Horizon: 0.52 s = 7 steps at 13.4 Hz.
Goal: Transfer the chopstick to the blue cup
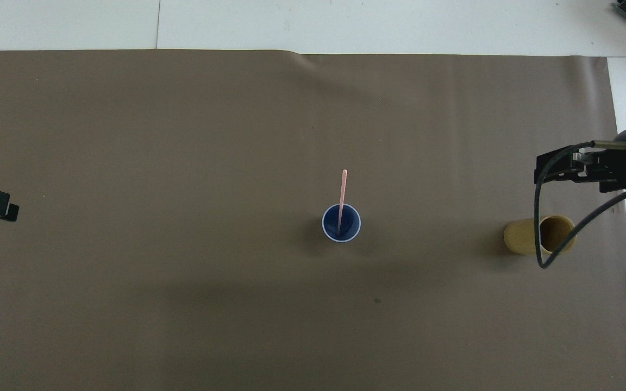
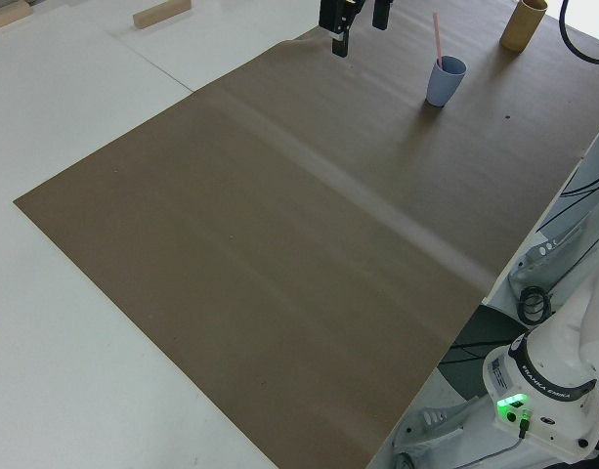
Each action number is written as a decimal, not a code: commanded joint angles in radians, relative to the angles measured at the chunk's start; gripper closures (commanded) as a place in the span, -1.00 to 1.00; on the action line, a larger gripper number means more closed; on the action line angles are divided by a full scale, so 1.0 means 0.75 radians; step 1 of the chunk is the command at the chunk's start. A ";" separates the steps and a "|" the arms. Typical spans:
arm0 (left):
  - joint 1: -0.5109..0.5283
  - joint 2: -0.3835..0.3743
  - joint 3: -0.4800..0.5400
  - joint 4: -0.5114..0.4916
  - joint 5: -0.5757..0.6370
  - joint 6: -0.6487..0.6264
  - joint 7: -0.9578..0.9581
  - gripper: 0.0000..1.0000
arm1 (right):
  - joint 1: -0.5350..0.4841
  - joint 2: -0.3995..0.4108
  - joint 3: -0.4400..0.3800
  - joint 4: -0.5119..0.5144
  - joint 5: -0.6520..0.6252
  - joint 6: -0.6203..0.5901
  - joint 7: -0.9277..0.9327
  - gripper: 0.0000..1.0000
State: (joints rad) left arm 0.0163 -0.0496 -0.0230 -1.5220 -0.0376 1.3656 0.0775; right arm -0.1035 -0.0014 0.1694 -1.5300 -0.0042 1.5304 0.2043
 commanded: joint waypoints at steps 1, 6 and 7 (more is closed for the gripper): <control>0.009 -0.018 -0.004 -0.012 0.009 -0.015 0.009 -1.00 | -0.022 -0.004 0.011 -0.003 0.032 0.013 -0.033 -1.00; 0.009 -0.018 -0.004 -0.012 0.009 -0.015 0.009 -1.00 | -0.020 -0.015 0.011 -0.020 0.028 0.007 -0.033 -1.00; 0.009 -0.018 -0.004 -0.012 0.009 -0.015 0.009 -1.00 | -0.020 -0.015 0.011 -0.020 0.028 0.007 -0.033 -1.00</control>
